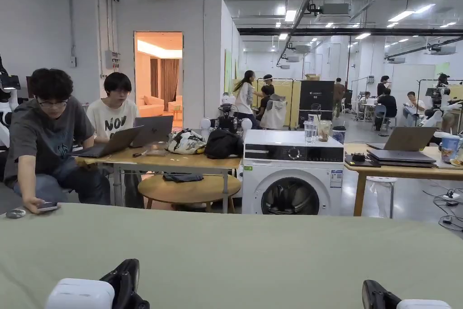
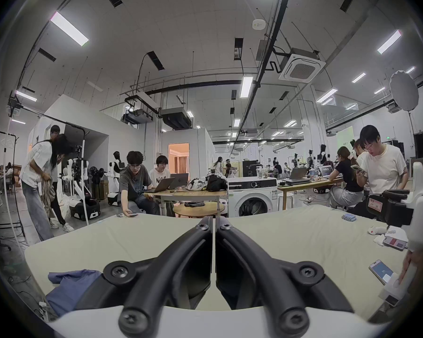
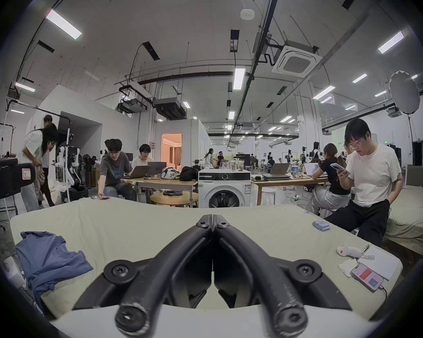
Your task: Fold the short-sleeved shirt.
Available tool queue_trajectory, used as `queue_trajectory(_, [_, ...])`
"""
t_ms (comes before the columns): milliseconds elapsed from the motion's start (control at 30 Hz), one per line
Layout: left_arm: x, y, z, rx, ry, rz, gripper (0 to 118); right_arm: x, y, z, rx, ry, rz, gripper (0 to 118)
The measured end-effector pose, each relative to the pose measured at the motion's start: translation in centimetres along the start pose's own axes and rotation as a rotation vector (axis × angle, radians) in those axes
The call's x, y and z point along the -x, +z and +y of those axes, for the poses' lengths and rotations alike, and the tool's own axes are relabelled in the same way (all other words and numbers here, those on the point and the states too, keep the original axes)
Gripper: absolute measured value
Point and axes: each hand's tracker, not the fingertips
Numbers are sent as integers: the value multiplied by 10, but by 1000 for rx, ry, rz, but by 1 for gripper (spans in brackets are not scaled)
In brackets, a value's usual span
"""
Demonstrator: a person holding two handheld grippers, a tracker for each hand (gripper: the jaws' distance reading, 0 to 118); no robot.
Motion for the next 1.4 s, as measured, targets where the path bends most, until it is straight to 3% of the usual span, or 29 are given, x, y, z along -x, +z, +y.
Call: queue_trajectory(1400, [9,2,1,-7,0,29,0,8,-2,2,-2,41,12,0])
